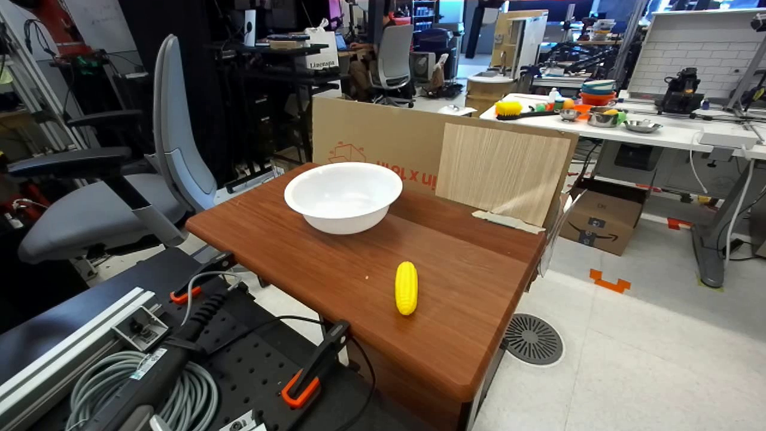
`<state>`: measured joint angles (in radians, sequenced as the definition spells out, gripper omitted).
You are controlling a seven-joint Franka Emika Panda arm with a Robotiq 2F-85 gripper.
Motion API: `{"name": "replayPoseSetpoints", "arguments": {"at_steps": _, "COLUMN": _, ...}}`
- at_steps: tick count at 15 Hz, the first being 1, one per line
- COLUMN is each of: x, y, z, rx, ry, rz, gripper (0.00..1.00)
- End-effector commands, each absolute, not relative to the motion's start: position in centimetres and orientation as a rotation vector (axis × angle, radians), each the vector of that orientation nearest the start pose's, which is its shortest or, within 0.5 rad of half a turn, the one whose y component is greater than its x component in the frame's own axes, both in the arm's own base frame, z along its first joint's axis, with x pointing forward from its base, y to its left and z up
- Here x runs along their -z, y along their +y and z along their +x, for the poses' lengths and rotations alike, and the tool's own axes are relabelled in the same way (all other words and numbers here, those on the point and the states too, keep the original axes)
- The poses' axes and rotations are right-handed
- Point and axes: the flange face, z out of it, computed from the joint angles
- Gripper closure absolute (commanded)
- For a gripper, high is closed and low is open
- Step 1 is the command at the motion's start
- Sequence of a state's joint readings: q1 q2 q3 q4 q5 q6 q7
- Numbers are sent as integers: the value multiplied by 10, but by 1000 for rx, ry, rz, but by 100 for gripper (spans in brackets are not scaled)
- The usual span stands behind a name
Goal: Put the maize cob inside the white bowl
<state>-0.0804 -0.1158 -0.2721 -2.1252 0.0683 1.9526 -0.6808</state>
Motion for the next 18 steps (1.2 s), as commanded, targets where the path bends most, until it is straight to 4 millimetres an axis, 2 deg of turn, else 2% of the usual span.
{"name": "replayPoseSetpoints", "arguments": {"at_steps": 1, "x": -441, "y": -184, "z": 487, "rx": -105, "ry": -739, "rz": -2998, "gripper": 0}}
{"name": "replayPoseSetpoints", "arguments": {"at_steps": 6, "x": -410, "y": -177, "z": 493, "rx": -233, "ry": -1124, "rz": -2930, "gripper": 0}}
{"name": "replayPoseSetpoints", "arguments": {"at_steps": 8, "x": -402, "y": -166, "z": 496, "rx": -258, "ry": -1273, "rz": -2882, "gripper": 0}}
{"name": "replayPoseSetpoints", "arguments": {"at_steps": 9, "x": -398, "y": -159, "z": 497, "rx": -226, "ry": -1280, "rz": -2909, "gripper": 0}}
{"name": "replayPoseSetpoints", "arguments": {"at_steps": 13, "x": -374, "y": -135, "z": 494, "rx": -14, "ry": -1040, "rz": -2991, "gripper": 0}}
{"name": "replayPoseSetpoints", "arguments": {"at_steps": 18, "x": -335, "y": -121, "z": 471, "rx": 52, "ry": -708, "rz": -2995, "gripper": 0}}
